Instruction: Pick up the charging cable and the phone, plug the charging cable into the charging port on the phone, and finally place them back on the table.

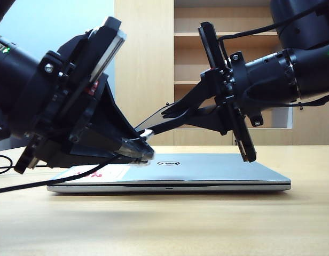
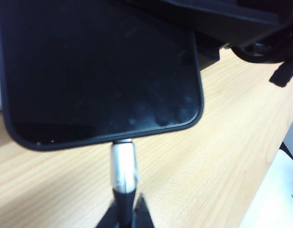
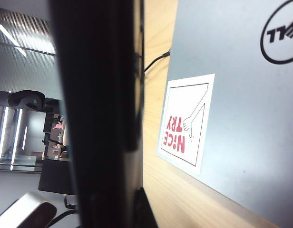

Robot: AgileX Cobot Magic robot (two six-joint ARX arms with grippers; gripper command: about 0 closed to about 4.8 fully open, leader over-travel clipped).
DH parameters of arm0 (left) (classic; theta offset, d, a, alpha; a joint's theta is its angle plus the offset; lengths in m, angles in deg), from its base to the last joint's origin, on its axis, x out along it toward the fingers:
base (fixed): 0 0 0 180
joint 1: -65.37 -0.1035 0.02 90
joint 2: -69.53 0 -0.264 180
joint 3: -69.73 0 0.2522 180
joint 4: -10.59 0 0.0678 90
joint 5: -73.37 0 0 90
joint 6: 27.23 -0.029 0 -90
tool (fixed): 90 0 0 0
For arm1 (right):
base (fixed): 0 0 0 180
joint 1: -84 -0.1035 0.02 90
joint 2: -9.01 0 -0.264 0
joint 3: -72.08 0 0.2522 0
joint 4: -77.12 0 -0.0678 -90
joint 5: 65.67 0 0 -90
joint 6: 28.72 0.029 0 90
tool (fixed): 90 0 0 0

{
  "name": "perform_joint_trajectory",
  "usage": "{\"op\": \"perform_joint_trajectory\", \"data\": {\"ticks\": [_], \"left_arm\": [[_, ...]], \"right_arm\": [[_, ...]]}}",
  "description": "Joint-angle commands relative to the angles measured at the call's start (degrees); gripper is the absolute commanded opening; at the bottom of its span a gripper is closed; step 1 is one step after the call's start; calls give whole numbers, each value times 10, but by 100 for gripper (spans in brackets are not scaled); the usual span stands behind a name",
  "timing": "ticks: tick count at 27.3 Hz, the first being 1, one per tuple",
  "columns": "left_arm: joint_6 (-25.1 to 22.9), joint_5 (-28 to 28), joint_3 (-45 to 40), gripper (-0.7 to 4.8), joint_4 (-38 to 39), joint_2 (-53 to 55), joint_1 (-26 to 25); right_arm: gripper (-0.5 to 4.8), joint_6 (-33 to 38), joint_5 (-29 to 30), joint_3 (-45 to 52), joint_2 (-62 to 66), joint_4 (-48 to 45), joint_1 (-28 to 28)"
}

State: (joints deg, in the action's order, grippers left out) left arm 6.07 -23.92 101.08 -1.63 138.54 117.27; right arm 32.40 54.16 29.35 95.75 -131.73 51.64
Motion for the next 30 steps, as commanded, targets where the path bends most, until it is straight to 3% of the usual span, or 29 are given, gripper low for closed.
{"op": "perform_joint_trajectory", "data": {"ticks": [1, 26, 27, 30], "left_arm": [[1, 2, 2, -6, -38, -1, -1], [-3, 2, 2, -1, -46, 0, -4], [-3, 2, 2, 15, -46, 0, -4], [-3, 2, 2, 142, -45, 0, -3]], "right_arm": [[-5, -30, 23, -4, -3, -22, -4], [-5, -46, 23, -4, -3, -18, -14], [-5, -46, 22, -5, -3, -19, -14], [-5, -47, 20, -5, -3, -28, -13]]}}
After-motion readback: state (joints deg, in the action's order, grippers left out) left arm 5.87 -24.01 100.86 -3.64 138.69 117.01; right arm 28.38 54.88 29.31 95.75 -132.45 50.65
